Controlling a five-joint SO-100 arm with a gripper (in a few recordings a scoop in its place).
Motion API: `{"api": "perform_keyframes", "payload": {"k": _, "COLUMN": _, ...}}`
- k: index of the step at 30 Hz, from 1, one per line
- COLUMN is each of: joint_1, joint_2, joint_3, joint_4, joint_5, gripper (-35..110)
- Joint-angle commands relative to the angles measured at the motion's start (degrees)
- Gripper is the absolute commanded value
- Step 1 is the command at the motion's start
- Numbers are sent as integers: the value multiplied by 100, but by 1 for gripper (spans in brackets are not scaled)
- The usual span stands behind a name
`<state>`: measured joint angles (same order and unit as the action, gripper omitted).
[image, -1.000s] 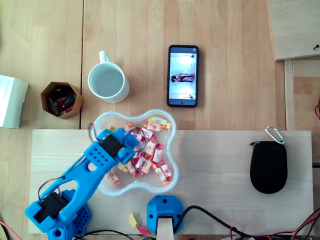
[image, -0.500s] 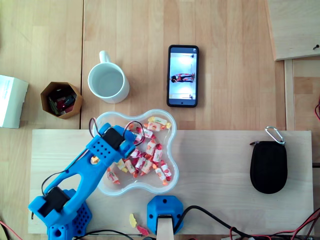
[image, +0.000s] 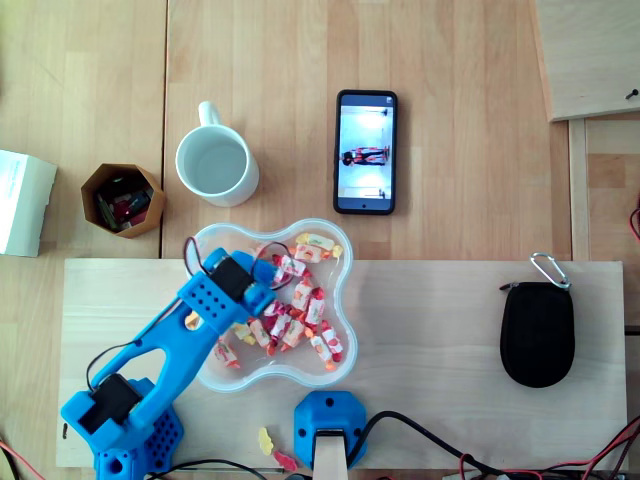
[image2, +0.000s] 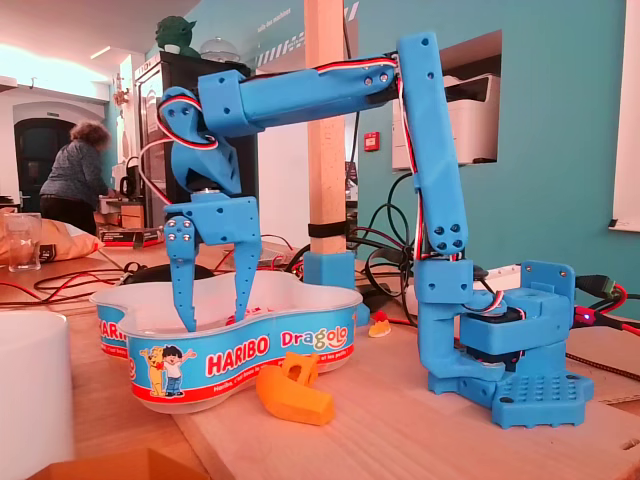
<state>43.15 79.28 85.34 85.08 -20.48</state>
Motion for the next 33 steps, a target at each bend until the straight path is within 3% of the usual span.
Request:
{"api": "perform_keyframes", "payload": {"k": 1, "joint_1": 70, "joint_2": 211, "joint_3": -97, "joint_4": -246, "joint_5": -70, "gripper": 19}}
{"api": "perform_keyframes", "payload": {"k": 33, "joint_1": 79, "joint_2": 844, "joint_3": 413, "joint_4": -404, "joint_5": -97, "gripper": 20}}
